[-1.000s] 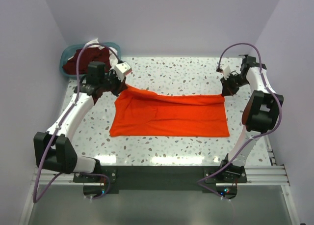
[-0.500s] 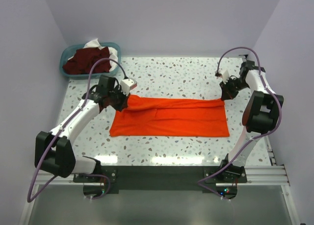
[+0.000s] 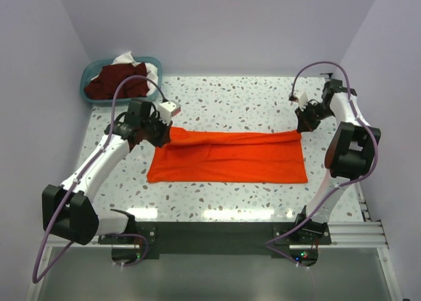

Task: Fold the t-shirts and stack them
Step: Fold the tshirt

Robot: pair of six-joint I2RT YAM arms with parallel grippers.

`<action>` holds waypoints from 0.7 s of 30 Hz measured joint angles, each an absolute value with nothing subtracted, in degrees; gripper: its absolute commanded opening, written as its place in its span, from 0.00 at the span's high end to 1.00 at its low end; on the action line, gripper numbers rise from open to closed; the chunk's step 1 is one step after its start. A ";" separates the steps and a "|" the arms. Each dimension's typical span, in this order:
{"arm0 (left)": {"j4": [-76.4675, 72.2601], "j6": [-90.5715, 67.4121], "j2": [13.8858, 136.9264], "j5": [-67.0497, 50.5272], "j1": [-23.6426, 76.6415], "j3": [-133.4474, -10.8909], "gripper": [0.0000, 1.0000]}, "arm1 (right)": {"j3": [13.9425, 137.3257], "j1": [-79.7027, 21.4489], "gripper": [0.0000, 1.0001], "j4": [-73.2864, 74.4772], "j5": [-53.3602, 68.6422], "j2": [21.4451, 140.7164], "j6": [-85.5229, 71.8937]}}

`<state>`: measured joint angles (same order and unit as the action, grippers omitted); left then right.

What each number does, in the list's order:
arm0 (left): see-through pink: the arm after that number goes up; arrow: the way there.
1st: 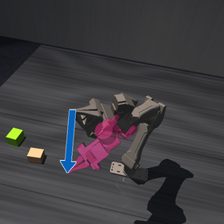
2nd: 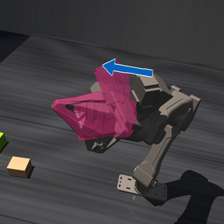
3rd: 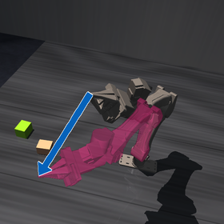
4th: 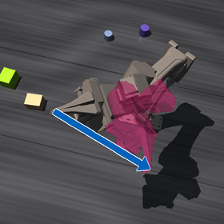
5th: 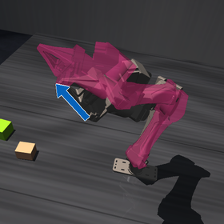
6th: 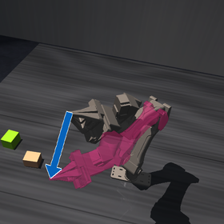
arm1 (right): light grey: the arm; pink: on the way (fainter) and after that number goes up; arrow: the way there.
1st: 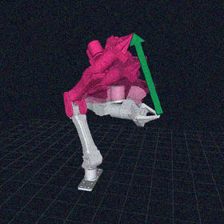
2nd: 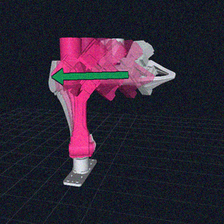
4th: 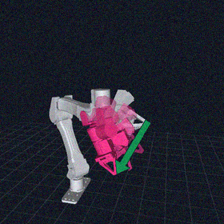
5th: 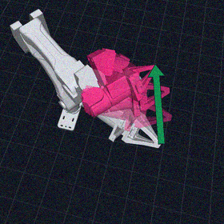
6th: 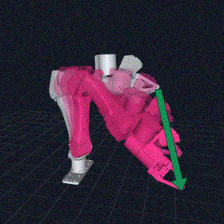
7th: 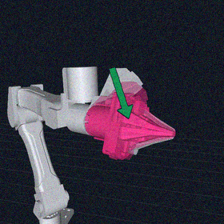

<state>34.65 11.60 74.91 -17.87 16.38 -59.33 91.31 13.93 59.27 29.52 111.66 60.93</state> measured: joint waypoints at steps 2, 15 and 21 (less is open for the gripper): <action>34.94 11.40 74.24 -17.98 16.38 -59.90 1.00 | 91.39 13.93 1.00 59.37 29.50 111.46 61.25; 35.79 10.85 73.32 -19.92 16.73 -54.70 1.00 | 89.54 13.96 1.00 58.74 29.04 111.00 63.09; 35.66 9.43 74.65 -19.99 16.80 -53.63 1.00 | 88.86 13.93 1.00 58.48 28.21 111.00 63.11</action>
